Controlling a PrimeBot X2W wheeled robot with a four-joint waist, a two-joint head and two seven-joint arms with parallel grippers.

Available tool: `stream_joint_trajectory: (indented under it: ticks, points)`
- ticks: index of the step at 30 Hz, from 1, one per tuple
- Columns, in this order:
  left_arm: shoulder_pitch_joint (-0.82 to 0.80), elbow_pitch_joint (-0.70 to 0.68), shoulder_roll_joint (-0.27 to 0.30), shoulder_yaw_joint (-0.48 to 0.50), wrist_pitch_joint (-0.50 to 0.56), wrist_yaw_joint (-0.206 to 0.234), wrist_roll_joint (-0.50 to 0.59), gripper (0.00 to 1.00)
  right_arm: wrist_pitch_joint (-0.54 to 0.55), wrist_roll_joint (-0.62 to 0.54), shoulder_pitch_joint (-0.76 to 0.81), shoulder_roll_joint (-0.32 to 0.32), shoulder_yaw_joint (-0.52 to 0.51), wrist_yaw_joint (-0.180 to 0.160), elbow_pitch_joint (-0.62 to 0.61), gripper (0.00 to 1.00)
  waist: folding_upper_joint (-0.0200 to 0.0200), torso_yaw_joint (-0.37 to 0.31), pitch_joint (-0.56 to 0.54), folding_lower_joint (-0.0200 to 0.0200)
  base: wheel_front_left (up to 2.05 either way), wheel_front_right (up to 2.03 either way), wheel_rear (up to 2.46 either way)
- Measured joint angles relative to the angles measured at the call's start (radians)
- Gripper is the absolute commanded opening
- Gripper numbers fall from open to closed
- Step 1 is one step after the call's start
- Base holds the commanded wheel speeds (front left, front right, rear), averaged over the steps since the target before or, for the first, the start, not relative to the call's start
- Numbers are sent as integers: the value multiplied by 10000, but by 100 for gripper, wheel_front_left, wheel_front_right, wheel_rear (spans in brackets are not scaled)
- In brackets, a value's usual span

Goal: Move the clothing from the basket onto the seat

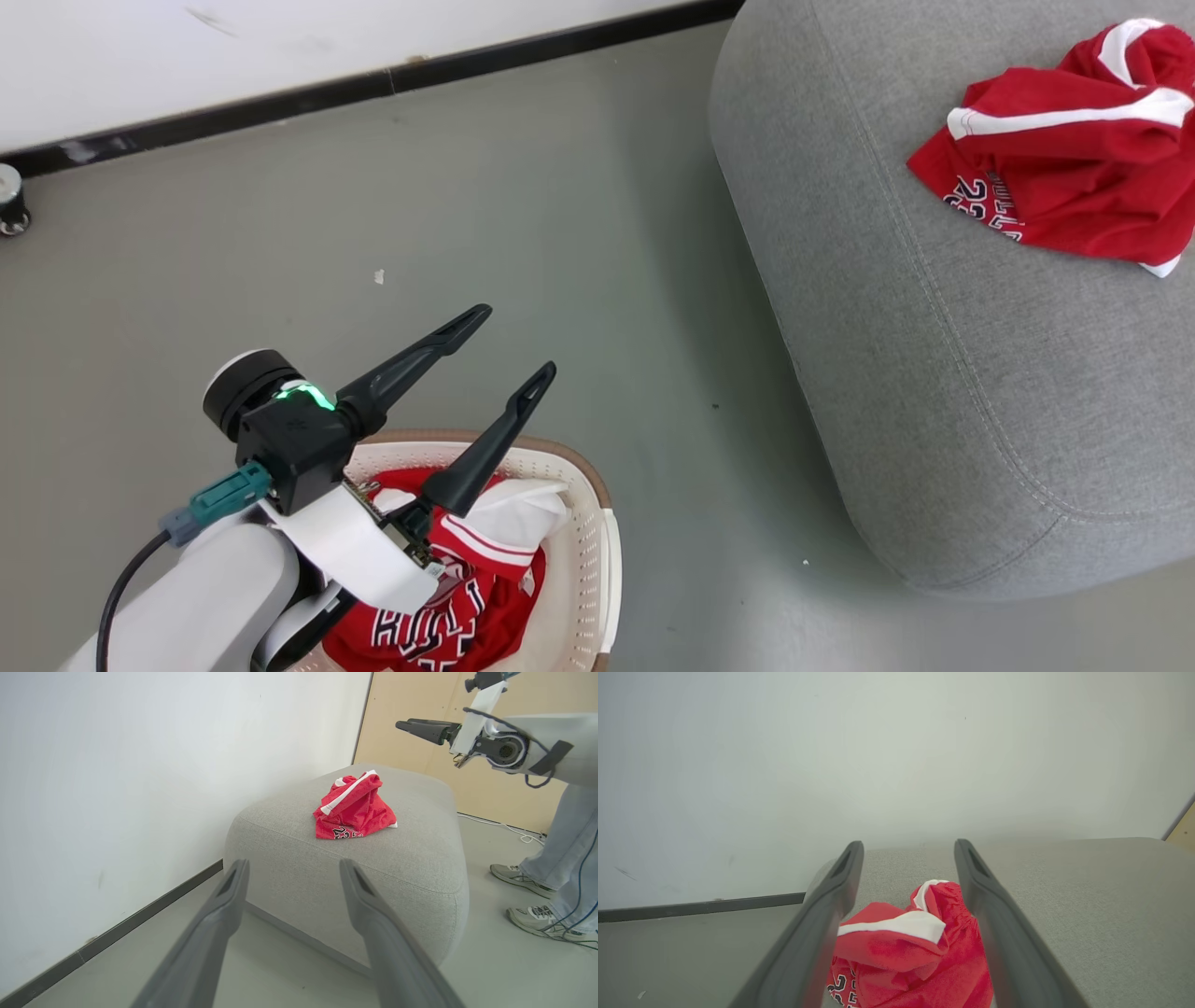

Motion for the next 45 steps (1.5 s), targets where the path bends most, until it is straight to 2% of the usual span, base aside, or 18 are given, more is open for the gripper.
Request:
stream_joint_trajectory:
  ticks: [18,24,36,45]
  points:
    - [697,685,-132,848,-230,761,-330,100,0,213,598,380,1250,0,-1260,100,0,639,-1179,0,0,0,0]
    - [992,951,-336,1101,-314,1030,-529,100,0,314,864,637,1676,0,-1655,100,0,972,-1477,0,0,0,0]
    - [1571,1459,-424,1808,-389,1476,-725,100,0,376,1675,1034,1916,0,-2163,100,0,1650,-2013,-1,0,0,0]
    - [2017,1871,-483,2196,-391,1638,-815,100,0,368,2652,1269,1956,0,-2543,100,0,2114,-2403,0,0,0,0]
